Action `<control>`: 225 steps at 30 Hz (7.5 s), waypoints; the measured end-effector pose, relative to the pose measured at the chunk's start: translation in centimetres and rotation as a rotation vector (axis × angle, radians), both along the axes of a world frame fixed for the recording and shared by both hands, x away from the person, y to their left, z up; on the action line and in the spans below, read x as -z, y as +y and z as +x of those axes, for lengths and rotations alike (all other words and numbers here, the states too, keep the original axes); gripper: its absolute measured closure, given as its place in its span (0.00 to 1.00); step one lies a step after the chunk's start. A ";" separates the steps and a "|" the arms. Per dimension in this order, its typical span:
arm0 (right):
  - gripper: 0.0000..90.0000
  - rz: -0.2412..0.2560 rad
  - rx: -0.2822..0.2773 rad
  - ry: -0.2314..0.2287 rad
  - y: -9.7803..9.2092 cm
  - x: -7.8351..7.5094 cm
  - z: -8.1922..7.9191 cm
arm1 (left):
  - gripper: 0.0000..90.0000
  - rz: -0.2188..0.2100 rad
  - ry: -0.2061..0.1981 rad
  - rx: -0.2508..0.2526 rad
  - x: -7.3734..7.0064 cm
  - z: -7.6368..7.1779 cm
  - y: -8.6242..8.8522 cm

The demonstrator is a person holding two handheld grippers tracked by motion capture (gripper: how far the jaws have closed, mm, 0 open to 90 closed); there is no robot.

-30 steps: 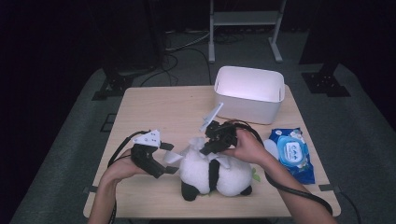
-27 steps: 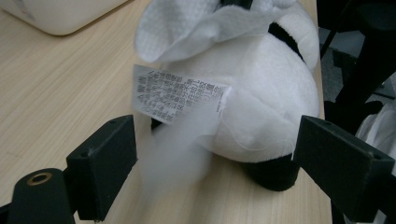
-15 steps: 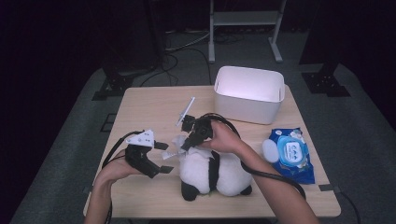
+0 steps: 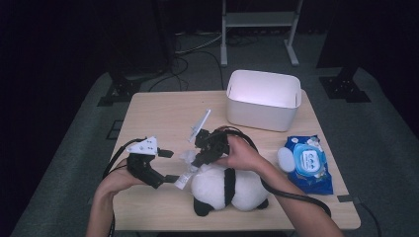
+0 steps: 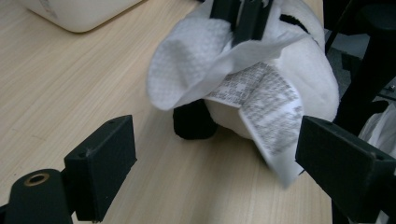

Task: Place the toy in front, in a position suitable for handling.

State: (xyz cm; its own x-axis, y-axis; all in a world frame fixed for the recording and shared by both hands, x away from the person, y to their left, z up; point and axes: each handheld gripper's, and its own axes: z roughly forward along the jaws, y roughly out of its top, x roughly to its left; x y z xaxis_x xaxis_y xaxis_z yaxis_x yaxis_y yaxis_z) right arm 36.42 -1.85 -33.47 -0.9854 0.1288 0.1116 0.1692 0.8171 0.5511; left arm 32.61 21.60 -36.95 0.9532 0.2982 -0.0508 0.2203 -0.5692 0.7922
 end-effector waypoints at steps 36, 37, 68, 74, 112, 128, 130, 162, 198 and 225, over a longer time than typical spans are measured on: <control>0.92 0.088 0.319 0.041 -18.1 3.3 -1.3 | 0.12 0.107 0.037 0.160 -1.8 3.0 -9.5; 0.92 0.088 0.311 0.037 -18.0 3.3 -1.3 | 0.12 0.113 0.041 0.164 -1.8 3.3 -9.8; 0.92 0.121 0.225 0.050 -14.5 3.7 -1.4 | 0.16 0.182 0.239 0.160 1.5 5.5 -11.1; 0.92 0.134 0.238 0.064 -14.4 4.2 -0.5 | 0.47 0.139 0.217 0.149 1.7 5.3 -10.5; 0.92 0.106 0.198 0.015 -12.6 3.0 -0.1 | 0.22 0.085 0.088 0.056 -1.9 4.8 -10.3; 0.92 0.118 0.135 0.036 -12.9 2.7 -2.2 | 0.30 0.112 0.106 0.131 -0.7 3.3 -10.2; 0.92 0.126 0.137 0.026 -12.9 2.4 -2.1 | 0.33 0.101 0.094 0.139 -0.5 3.0 -10.0; 0.92 0.137 0.102 0.035 -10.5 2.7 -1.6 | 0.10 0.229 0.146 0.206 -0.6 3.1 -11.7; 0.91 0.177 0.085 0.011 -11.4 2.5 -3.4 | 0.01 0.173 0.111 0.223 -2.6 3.3 -11.4; 0.90 0.184 0.072 0.018 -11.9 2.0 -3.5 | 0.39 0.154 0.176 0.338 -1.7 3.8 -12.1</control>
State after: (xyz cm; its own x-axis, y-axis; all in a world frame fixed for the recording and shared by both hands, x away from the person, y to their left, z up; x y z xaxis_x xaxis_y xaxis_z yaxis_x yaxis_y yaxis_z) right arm 32.93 -13.73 -35.45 -0.9720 0.1746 0.1571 0.2346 0.6882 0.6866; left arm 36.38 9.54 -35.20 0.9794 -0.0131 -0.2015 0.1257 -0.7417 0.6589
